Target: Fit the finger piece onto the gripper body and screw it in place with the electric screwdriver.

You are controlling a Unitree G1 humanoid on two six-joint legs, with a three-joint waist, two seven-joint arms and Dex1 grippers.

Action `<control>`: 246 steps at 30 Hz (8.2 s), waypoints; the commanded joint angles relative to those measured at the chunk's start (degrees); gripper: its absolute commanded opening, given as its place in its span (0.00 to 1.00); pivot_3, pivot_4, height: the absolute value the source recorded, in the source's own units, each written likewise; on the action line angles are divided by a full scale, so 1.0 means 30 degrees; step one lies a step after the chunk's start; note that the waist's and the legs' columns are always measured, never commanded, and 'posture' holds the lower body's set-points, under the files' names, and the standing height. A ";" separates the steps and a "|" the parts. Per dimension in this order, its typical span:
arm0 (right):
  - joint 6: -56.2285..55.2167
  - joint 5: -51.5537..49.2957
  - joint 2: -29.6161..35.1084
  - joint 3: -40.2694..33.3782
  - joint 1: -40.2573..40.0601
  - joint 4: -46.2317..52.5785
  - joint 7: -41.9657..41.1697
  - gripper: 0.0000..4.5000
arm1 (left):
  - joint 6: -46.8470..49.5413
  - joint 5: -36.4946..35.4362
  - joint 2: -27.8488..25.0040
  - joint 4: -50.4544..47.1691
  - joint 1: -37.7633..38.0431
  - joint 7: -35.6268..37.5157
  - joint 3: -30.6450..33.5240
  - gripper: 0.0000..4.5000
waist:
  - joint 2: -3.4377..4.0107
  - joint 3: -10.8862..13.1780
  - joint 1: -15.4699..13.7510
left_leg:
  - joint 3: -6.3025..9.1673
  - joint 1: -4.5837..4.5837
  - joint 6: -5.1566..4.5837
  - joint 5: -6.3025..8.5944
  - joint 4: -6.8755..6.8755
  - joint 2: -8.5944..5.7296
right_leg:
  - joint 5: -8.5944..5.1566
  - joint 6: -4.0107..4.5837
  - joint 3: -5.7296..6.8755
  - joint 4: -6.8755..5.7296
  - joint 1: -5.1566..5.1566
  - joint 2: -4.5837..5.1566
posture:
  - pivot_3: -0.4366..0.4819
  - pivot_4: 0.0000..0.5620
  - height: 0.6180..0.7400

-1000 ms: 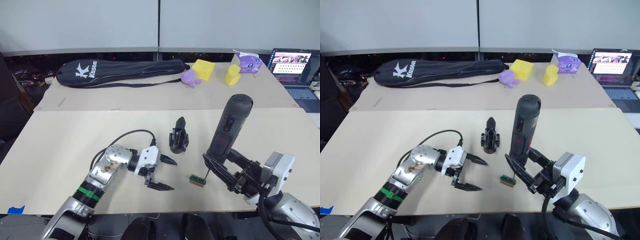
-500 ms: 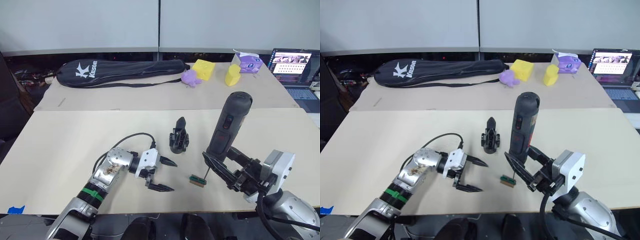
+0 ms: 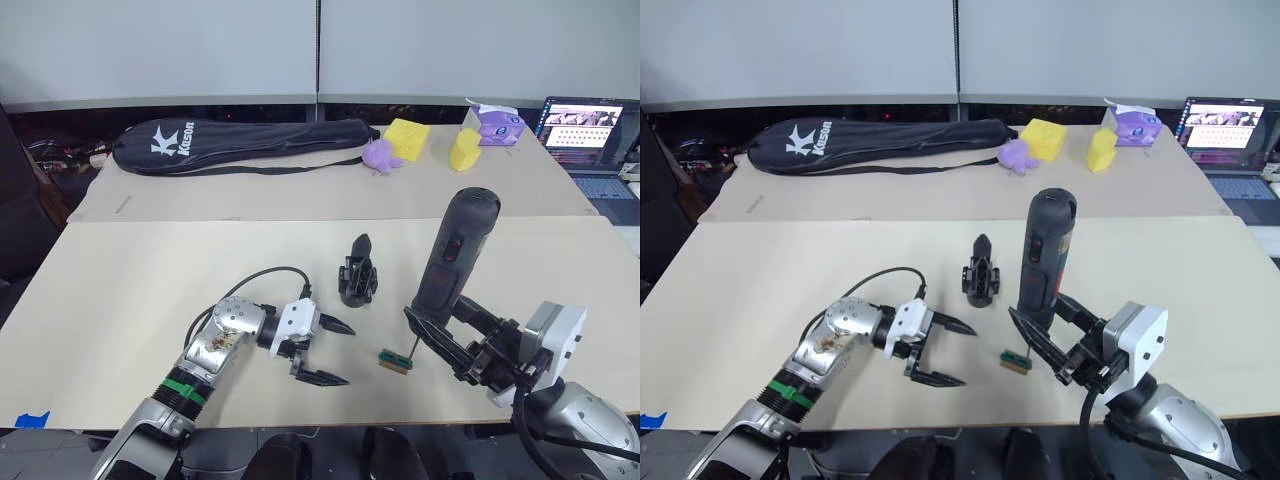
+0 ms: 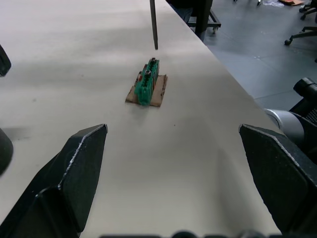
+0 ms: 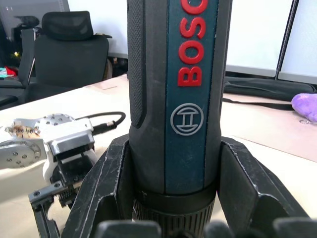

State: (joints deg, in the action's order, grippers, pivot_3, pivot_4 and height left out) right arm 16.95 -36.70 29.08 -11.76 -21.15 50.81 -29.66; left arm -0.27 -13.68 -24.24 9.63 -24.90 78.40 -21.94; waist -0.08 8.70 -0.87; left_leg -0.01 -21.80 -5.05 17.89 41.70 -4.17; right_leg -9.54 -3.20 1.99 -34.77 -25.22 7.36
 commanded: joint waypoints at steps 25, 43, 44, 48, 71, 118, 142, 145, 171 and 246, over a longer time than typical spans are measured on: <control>-0.0970 -0.0107 -0.0232 -0.0821 -0.0118 0.0198 -0.1189 0.42 | 0.1833 -0.0318 0.0111 -0.2287 -0.0450 -0.0378 0.0424 1.00 | -0.0001 0.0001 0.0003 | 0.0003 0.0000 0.0003 0.0001 -0.0001 0.0000 | -0.0002 -0.0002 -0.0002 0.0005 0.0000 0.0000 | 0.48 0.27 0.86; -0.1141 0.0129 -0.0120 -0.1103 -0.0434 0.0076 -0.1774 0.42 | 0.1388 -0.0158 0.0229 -0.2216 -0.0234 -0.0522 0.0333 1.00 | -0.0001 0.0001 0.0001 | 0.0008 0.0000 0.0003 0.0002 -0.0003 0.0001 | -0.0002 -0.0003 0.0000 0.0010 0.0000 0.0002 | 0.48 0.27 0.86; -0.1132 0.0120 -0.0113 -0.1135 -0.0425 0.0071 -0.1796 0.42 | 0.1409 -0.0166 0.0232 -0.2270 -0.0221 -0.0550 0.0331 1.00 | -0.0002 0.0001 -0.0001 | 0.0009 0.0000 0.0004 0.0001 -0.0004 0.0001 | -0.0002 -0.0003 0.0001 0.0009 -0.0001 0.0002 | 0.48 0.27 0.86; -0.0986 -0.0031 -0.0004 -0.1314 -0.0139 0.0004 -0.1838 0.42 | 0.1378 -0.0173 0.0264 -0.2241 -0.0224 -0.0606 0.0340 1.00 | -0.0002 0.0002 -0.0008 | 0.0008 -0.0002 0.0001 0.0003 -0.0004 0.0002 | -0.0002 -0.0003 0.0001 0.0013 0.0001 0.0004 | 0.48 0.27 0.86; 0.0143 -0.1282 0.0285 -0.1055 0.0870 0.0616 -0.0100 0.42 | 0.1184 -0.0120 0.0477 -0.1682 -0.0434 -0.0487 0.0304 1.00 | -0.0003 0.0003 -0.0020 | 0.0014 -0.0012 0.0002 0.0004 -0.0007 0.0001 | -0.0002 -0.0002 0.0009 0.0026 0.0000 0.0007 | 0.48 0.27 0.86; -0.0091 -0.1208 0.0498 -0.0755 0.0761 0.0285 -0.0417 0.42 | 0.0746 0.0000 0.0593 -0.1145 -0.0660 -0.0456 0.0351 1.00 | -0.0004 0.0003 -0.0020 | 0.0021 -0.0017 -0.0002 0.0006 -0.0009 0.0002 | -0.0002 -0.0002 0.0019 0.0041 0.0002 0.0007 | 0.48 0.27 0.86; -0.0369 -0.0735 0.0359 -0.0761 0.0659 -0.0067 -0.0789 0.42 | 0.0193 0.0130 0.0769 -0.0618 -0.0672 -0.0451 0.0284 1.00 | -0.0004 0.0003 -0.0021 | 0.0020 -0.0017 -0.0002 0.0006 -0.0009 0.0002 | -0.0002 -0.0002 0.0019 0.0043 0.0004 0.0007 | 0.48 0.27 0.86; -0.0385 -0.0897 0.0378 -0.0918 0.0655 0.0038 -0.0829 0.42 | 0.0209 0.0112 0.0745 -0.0658 -0.0676 -0.0445 0.0293 1.00 | -0.0004 0.0004 -0.0021 | 0.0021 -0.0018 -0.0002 0.0006 -0.0009 0.0001 | -0.0002 -0.0002 0.0021 0.0043 0.0002 0.0007 | 0.48 0.27 0.86; -0.0063 -0.0501 0.0188 -0.0363 0.1132 0.0020 -0.0616 0.42 | 0.0390 0.0076 0.0658 -0.0899 -0.0770 -0.0470 0.0330 1.00 | -0.0004 0.0003 -0.0017 | 0.0022 -0.0018 -0.0001 0.0005 -0.0009 0.0002 | -0.0001 -0.0002 0.0023 0.0044 0.0001 0.0007 | 0.48 0.27 0.86; 0.2344 -0.8945 0.5073 -0.2855 0.5071 0.2092 0.2033 0.42 | 0.1437 -0.0797 -0.1255 -0.2120 0.0378 -0.0640 0.1852 1.00 | -0.0016 0.0031 0.0051 | 0.0032 -0.0018 0.0000 0.0007 -0.0040 0.0019 | 0.0000 -0.0001 0.0029 0.0064 0.0000 0.0017 | 0.48 0.27 0.86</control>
State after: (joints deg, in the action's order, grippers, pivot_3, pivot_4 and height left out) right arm 23.62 -57.19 42.83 -18.21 -8.70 53.54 -26.96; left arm 3.88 -14.83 -27.49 5.59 -23.84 76.83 -18.23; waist -0.13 8.79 -0.72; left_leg 0.08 -21.88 -5.05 17.91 41.59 -4.12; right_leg -9.53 -3.20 2.07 -34.57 -25.24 7.43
